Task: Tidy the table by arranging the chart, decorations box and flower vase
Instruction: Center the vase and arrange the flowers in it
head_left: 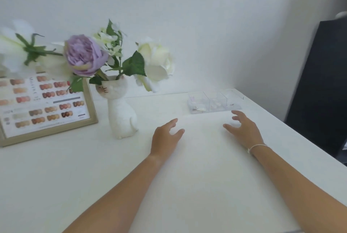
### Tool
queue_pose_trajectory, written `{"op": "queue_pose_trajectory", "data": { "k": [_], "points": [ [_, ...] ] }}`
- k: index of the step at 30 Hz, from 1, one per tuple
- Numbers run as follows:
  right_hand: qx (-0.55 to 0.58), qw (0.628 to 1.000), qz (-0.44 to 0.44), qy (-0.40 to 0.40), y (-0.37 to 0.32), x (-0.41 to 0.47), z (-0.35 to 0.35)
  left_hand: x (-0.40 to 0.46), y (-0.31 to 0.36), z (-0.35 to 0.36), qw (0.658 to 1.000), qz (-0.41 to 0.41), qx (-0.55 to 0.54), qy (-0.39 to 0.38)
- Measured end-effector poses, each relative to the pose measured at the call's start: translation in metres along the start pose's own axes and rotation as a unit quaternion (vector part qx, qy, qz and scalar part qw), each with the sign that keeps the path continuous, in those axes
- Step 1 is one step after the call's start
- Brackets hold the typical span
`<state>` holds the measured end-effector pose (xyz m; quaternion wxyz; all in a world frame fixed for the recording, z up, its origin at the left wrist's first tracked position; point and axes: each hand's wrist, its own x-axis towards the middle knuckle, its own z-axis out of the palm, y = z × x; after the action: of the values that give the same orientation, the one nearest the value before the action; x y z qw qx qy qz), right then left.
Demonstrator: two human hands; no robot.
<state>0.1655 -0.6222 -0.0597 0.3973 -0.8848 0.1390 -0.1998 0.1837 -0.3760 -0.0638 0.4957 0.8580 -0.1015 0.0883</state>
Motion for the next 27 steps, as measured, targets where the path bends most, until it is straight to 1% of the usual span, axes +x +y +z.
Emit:
{"op": "queue_pose_trajectory", "data": {
  "k": [7, 14, 20, 27],
  "points": [
    [0.066, 0.997, -0.035, -0.036, -0.041, -0.051, 0.036, -0.041, -0.022, -0.059, 1.0, 0.002, -0.018, 0.008],
    [0.116, 0.989, -0.053, -0.078, -0.084, -0.09, 0.078, -0.064, -0.043, -0.119, 0.997, -0.016, -0.041, 0.057],
    [0.158, 0.981, -0.059, -0.098, -0.12, -0.11, 0.112, -0.067, -0.059, -0.161, 0.994, -0.019, -0.051, 0.09],
    [0.218, 0.967, -0.054, -0.118, -0.153, -0.117, 0.146, -0.053, -0.075, -0.187, 0.993, -0.026, -0.078, 0.079]
  ]
}}
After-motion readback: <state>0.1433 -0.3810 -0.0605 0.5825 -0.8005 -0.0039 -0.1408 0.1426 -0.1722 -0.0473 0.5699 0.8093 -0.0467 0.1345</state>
